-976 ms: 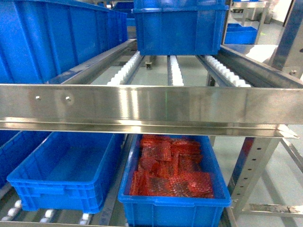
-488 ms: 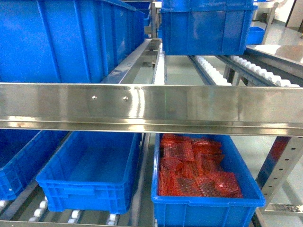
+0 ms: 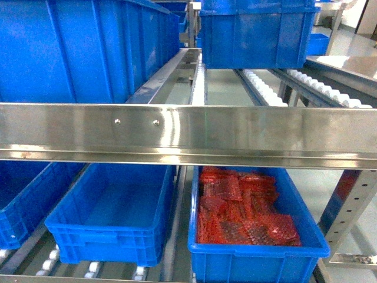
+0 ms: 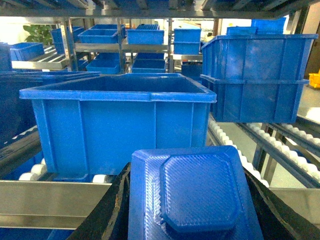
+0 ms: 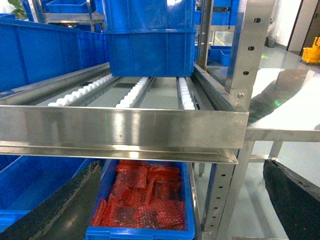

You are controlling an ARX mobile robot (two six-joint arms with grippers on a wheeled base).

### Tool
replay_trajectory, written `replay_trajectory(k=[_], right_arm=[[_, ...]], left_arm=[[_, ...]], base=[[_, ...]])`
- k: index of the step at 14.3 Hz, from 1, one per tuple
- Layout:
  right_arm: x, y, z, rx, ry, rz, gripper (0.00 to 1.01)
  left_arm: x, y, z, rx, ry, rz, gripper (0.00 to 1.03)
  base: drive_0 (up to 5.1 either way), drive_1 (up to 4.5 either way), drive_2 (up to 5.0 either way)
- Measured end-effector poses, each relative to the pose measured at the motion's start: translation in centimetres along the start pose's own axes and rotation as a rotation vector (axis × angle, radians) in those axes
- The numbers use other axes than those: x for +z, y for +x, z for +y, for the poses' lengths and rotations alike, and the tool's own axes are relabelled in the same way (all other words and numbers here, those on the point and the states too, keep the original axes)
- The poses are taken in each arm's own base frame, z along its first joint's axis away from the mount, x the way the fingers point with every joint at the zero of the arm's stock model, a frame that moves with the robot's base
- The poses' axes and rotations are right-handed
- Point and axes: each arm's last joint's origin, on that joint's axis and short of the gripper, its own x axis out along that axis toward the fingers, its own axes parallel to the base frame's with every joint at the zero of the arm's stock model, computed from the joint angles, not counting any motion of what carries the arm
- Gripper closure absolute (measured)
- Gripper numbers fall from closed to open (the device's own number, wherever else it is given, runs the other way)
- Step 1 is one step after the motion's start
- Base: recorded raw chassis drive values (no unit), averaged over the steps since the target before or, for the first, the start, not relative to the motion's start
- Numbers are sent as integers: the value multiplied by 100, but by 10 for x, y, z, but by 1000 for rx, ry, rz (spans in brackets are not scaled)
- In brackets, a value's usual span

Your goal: Pick blue part to blue bin on bottom shelf

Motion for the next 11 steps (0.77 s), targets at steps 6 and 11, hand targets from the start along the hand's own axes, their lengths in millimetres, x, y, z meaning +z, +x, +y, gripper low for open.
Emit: replay_trajectory(k=[6, 11], right_arm=[[0, 0, 0, 0, 0, 0, 3], [0, 0, 0, 0, 0, 0, 3]], left_arm=[[0, 0, 0, 0, 0, 0, 59], [0, 0, 0, 0, 0, 0, 59]], base=[[0, 0, 0], [-6, -6, -6]])
